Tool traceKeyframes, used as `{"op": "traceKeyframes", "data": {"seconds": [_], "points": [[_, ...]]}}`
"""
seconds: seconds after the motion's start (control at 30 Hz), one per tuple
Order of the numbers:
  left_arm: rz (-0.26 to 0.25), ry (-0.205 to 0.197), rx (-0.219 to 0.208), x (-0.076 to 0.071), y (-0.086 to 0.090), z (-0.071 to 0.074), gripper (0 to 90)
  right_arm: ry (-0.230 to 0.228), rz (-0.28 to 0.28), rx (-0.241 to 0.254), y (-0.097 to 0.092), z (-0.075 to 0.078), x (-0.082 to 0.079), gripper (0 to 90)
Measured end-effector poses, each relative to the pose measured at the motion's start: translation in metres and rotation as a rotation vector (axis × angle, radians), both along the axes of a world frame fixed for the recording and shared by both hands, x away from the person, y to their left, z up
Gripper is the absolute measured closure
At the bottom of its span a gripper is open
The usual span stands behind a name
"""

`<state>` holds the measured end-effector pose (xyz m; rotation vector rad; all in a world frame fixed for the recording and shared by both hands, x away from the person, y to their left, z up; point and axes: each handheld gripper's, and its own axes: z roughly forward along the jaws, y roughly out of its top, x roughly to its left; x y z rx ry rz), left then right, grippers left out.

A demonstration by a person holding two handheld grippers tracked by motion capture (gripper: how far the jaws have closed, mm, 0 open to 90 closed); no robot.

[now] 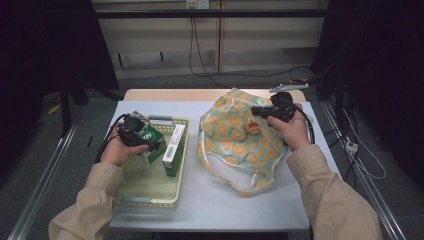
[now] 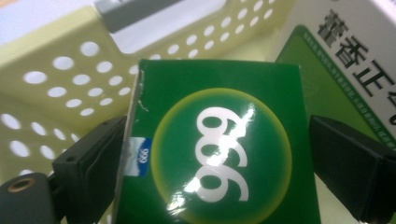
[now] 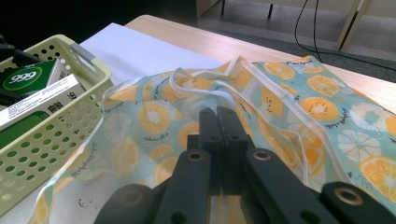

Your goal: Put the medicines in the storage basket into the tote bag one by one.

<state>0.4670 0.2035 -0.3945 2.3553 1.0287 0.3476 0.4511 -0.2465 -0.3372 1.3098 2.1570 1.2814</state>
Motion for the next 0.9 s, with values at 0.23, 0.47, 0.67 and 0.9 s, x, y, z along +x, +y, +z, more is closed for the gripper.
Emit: {"op": "traceKeyframes", "data": {"seconds": [0.23, 0.47, 0.67, 0.9], "points": [[0.013, -0.002, 0.038, 0.001, -0.002, -0.002, 13.7, -0.002, -0.004, 0.002, -0.002, 0.0, -0.001, 90.0], [0.084, 0.007, 0.002, -0.002, 0.002, 0.006, 17.2, -0.005, -0.007, 0.005, -0.004, 0.0, -0.002, 90.0], [0.091, -0.002, -0.029, -0.009, 0.001, 0.029, 17.3, -0.009, -0.014, 0.006, -0.005, 0.002, -0.003, 90.0], [0.046, -0.023, -0.047, -0.017, -0.007, 0.064, 17.4, -0.013, -0.012, 0.006, -0.003, 0.002, -0.004, 90.0]]}}
